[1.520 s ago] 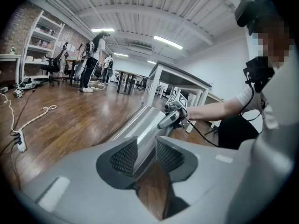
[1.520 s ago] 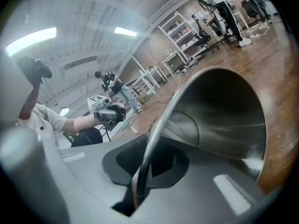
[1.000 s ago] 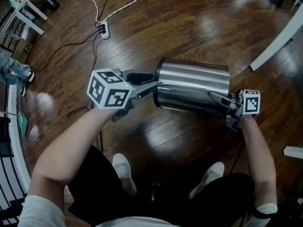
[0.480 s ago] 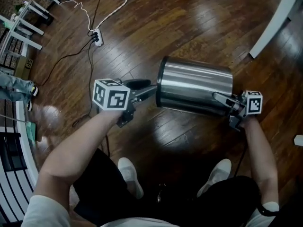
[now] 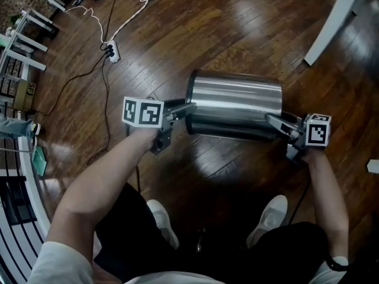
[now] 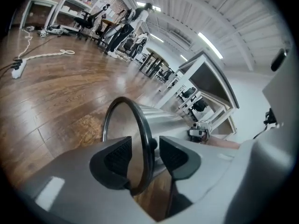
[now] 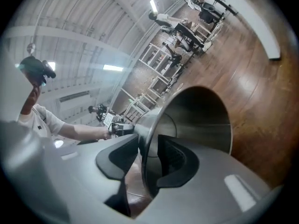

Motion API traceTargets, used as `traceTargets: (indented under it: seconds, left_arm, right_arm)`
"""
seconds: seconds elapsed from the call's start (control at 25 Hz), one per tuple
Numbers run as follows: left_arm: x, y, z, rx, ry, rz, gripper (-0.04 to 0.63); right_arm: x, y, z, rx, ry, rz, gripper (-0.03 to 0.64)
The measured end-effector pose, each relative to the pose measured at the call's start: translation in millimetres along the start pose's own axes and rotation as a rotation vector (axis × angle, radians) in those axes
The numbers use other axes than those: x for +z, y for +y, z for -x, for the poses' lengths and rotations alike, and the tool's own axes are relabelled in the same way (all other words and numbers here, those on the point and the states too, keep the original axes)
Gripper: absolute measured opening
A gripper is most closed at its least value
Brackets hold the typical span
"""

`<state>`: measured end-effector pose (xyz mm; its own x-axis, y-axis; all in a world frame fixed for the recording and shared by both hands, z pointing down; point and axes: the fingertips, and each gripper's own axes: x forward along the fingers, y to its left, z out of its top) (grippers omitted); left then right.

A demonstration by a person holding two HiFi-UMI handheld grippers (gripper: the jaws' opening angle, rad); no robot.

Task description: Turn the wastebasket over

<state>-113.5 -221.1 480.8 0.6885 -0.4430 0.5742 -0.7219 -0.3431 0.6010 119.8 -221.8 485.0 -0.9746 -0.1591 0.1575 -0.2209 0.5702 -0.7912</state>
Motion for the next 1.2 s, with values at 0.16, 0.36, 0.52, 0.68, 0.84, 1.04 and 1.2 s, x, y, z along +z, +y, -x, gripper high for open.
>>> traceTargets:
  seconds: [0.16,0.36,0.52,0.68,0.84,1.04,1.2]
  left_arm:
    - [2,-4,-3,-0.045,-0.015,0.029,0.129]
    - [1,-3,0,-0.020,0.022,0.028,0.107]
    - [11,-17,7,-0.006,0.036,-0.068,0.096]
    - [43,-53,25,0.001,0.027,-0.277,0.088]
    - [54,-85,33,0.084,0.101,-0.550,0.089]
    - [51,-127,15,0.173,0.205,-0.865,0.086]
    - [47,-159,-9,0.153,0.223,-0.969,0.078]
  right_arm:
    - [-6,2,28,-0.141,-0.024,0.050,0.060]
    - [-16,4,26,-0.203,-0.013,0.089,0.051]
    - [-18,2,30,-0.204,-0.019,0.080,0.052]
    - [-25,-3,27,-0.163,-0.034,0.028,0.060]
    - [-51,-12,12,-0.120,-0.015,-0.052,0.061]
    - [-92,-36,2,-0.182,0.074,-0.051,0.069]
    - [-121,-49,4,-0.260,0.179,-0.013,0.069]
